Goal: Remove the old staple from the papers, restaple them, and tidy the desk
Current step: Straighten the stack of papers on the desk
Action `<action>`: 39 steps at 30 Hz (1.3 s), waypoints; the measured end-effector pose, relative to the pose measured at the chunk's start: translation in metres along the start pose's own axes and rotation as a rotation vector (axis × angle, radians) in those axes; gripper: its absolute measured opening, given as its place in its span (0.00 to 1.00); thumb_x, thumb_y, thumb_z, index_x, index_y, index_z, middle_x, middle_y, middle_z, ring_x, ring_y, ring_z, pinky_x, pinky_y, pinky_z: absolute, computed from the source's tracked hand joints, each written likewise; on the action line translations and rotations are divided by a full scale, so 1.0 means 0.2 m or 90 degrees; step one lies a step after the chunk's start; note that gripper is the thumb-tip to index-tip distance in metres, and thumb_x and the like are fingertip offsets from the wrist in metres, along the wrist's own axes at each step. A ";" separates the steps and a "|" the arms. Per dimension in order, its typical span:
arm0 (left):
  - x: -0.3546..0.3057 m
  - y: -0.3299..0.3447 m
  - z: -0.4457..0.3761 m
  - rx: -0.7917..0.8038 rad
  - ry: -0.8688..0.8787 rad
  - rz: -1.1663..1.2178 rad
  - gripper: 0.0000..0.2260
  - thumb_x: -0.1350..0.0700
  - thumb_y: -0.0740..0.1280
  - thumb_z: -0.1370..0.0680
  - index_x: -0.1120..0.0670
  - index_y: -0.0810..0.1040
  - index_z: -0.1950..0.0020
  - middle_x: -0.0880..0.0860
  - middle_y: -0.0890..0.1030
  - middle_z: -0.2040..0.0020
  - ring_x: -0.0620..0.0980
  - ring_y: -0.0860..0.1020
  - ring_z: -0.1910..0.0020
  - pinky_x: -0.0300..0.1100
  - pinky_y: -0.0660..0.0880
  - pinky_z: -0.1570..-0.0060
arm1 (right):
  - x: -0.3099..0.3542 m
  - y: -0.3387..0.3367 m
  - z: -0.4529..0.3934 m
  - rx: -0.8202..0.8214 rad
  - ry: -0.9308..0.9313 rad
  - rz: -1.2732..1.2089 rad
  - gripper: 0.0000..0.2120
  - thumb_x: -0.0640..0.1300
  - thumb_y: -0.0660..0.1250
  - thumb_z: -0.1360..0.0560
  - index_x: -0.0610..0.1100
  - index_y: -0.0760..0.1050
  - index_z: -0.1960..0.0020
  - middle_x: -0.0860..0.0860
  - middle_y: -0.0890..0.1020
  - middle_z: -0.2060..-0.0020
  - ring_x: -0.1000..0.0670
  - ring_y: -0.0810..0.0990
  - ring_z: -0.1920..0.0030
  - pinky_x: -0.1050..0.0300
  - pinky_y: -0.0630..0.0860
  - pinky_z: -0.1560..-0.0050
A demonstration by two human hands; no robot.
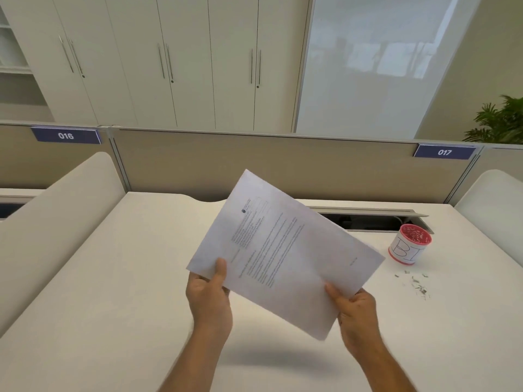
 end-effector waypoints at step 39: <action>0.22 -0.18 0.02 0.057 -0.024 -0.356 0.08 0.60 0.68 0.22 0.47 0.75 0.50 0.48 0.82 0.51 0.49 0.81 0.52 0.46 0.78 0.55 | -0.01 -0.24 -0.06 0.023 0.076 0.035 0.27 0.44 0.78 0.37 0.44 0.75 0.39 0.44 0.86 0.53 0.44 0.84 0.56 0.47 0.78 0.53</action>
Point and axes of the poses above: each hand's wrist, its own z-axis away from the middle knuckle, its own y-axis out of the palm, x = y × z, the point moved 9 cm from there along -z, towards the middle knuckle
